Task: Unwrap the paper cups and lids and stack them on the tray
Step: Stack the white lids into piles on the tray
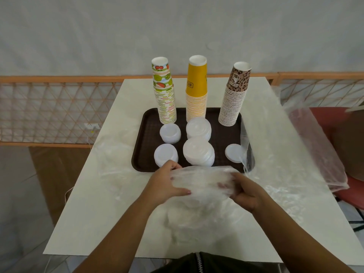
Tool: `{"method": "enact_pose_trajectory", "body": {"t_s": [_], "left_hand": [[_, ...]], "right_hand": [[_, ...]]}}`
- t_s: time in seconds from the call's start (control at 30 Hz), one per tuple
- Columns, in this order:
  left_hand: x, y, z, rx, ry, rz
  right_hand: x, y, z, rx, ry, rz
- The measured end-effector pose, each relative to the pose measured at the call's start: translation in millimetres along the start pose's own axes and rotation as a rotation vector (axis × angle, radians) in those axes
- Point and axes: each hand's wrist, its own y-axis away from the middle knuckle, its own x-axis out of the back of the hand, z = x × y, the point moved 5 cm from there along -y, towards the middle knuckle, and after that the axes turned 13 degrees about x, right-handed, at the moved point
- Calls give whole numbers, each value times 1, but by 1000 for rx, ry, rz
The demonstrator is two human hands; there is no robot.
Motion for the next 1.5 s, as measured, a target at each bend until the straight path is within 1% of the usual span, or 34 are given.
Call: {"method": "enact_pose_trajectory", "body": {"t_s": [0.03,0.07,0.1,0.13,0.17,0.2,0.23,0.27,0.3,0.33,0.37,0.43,0.5,0.57,0.63,0.7,0.73,0.77,0.8,0.87,0.93,1.0,1.07,1.17,1.23,1.27,1.33,1.4,1.47,1.5], "left_hand": [[3,-3,0,-80,-195,65],[4,-5,-1,-138,-353,121],[4,-8,-3,-163,-459,168],[3,-13,-8,-154,-491,187],[1,-16,-14,-114,-455,159],[-1,-18,-22,-26,-361,70],[-4,-17,-28,83,-236,-61],[-8,-14,-34,193,-104,-202],[-11,-8,-36,274,-9,-309],[-13,-4,-36,319,31,-372],[-13,0,-33,330,31,-392],[-16,2,-30,332,32,-346],[-23,0,-29,365,154,-346],[-30,1,-32,409,267,-370],[-33,4,-30,368,243,-356],[-35,5,-25,266,172,-261],[-35,5,-24,240,202,-197],[-36,3,-25,256,317,-162],[-37,2,-26,309,507,-155],[-39,-3,-24,430,931,-218],[-37,-7,-21,535,1245,-297],[-31,-13,-26,573,1451,-301],[-29,-16,-34,554,1487,-280],[-27,-20,-44,480,1364,-243],[-27,-23,-47,347,1181,-204],[-26,-24,-48,288,1038,-163],[-25,-24,-45,169,700,-44],[-27,-25,-35,1,376,24],[-32,-25,-23,-176,117,10],[-38,-25,-21,-225,9,-14]], "right_hand": [[2,0,-5,63,170,-69],[3,2,-9,132,418,-142],[3,5,-13,212,699,-193],[4,5,-16,302,970,-197],[3,6,-18,384,1189,-173],[2,6,-19,442,1324,-148],[0,7,-18,474,1382,-132],[-1,7,-16,478,1391,-129],[-1,7,-13,444,1340,-128],[0,7,-10,395,1239,-124],[2,7,-6,333,1093,-126],[3,8,-1,200,743,-132],[3,9,5,72,441,-119],[-1,9,5,53,352,-147],[-4,11,4,69,355,-189],[-7,12,2,65,332,-214],[-7,12,2,61,324,-224],[-6,11,1,54,322,-227],[-5,10,0,36,312,-221],[2,7,-1,-20,272,-186],[8,5,-1,-94,194,-146],[14,3,4,-155,107,-103],[21,0,10,-175,49,-66],[29,-6,11,-150,-47,-25],[33,-11,10,-91,-46,-1],[37,-13,10,-36,3,28],[41,-18,10,95,172,52],[37,-17,10,222,384,28],[33,-17,5,344,665,12],[30,-18,3,402,806,-3]]}}
